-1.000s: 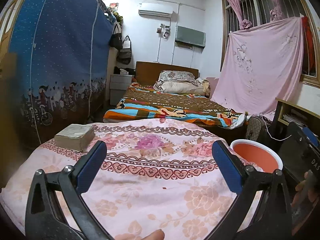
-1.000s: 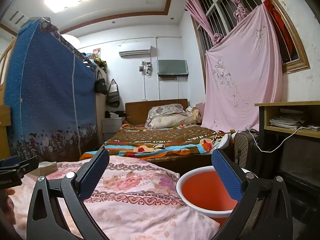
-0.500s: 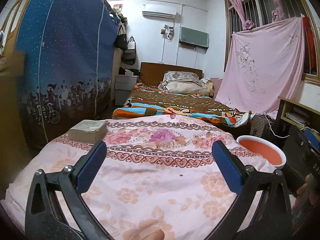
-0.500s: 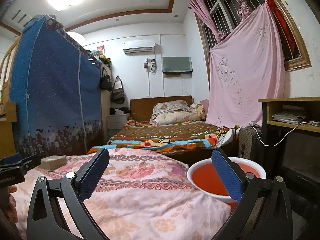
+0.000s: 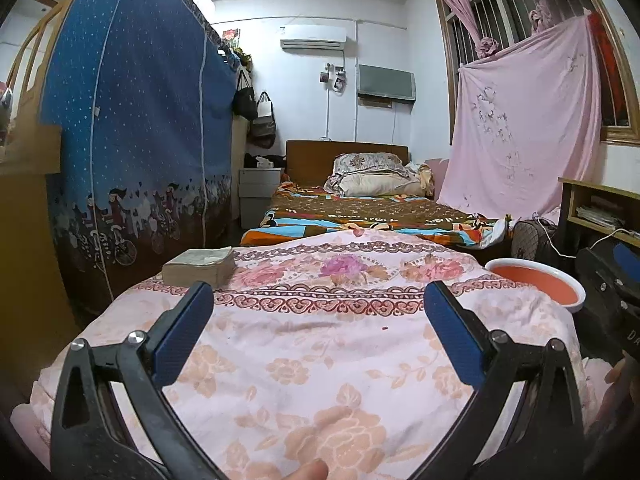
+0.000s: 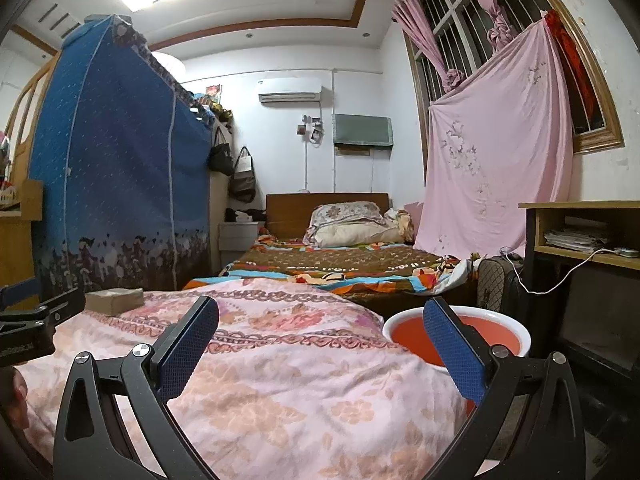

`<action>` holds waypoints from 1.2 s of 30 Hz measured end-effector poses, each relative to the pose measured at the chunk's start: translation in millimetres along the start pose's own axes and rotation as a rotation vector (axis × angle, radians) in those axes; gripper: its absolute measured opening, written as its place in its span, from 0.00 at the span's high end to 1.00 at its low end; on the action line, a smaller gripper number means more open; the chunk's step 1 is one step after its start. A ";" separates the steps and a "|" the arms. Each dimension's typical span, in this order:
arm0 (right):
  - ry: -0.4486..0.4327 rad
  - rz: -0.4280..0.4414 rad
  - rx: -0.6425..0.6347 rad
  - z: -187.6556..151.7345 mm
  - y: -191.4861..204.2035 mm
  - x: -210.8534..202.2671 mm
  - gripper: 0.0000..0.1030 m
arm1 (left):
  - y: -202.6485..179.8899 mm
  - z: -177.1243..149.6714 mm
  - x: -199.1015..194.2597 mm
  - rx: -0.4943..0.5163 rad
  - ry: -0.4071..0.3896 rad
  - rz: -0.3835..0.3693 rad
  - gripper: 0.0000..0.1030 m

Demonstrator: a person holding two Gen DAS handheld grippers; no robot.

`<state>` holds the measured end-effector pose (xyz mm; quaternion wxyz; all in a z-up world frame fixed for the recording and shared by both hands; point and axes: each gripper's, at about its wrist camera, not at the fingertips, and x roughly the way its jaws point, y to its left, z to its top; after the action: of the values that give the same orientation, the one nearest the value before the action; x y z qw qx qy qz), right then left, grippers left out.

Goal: Collect trash

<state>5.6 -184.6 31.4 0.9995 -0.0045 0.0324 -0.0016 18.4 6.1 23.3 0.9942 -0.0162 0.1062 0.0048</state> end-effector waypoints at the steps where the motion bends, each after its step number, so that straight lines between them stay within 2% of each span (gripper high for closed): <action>1: 0.002 -0.001 -0.001 -1.1 0.1 -0.4 0.00 | 0.9 -1.0 -1.0 -0.002 0.000 -0.001 0.11; 21: 0.039 -0.001 -0.021 -25.8 11.4 6.6 0.00 | 7.3 -25.1 -3.0 -0.015 0.007 0.011 0.11; 36: 0.045 0.008 -0.039 -25.4 15.5 7.0 0.00 | 8.1 -25.8 -2.9 -0.008 0.010 0.014 0.11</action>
<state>11.0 -169.3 5.4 0.9982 -0.0238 0.0547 0.0031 10.1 13.3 -1.5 0.9935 -0.0195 0.1114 0.0121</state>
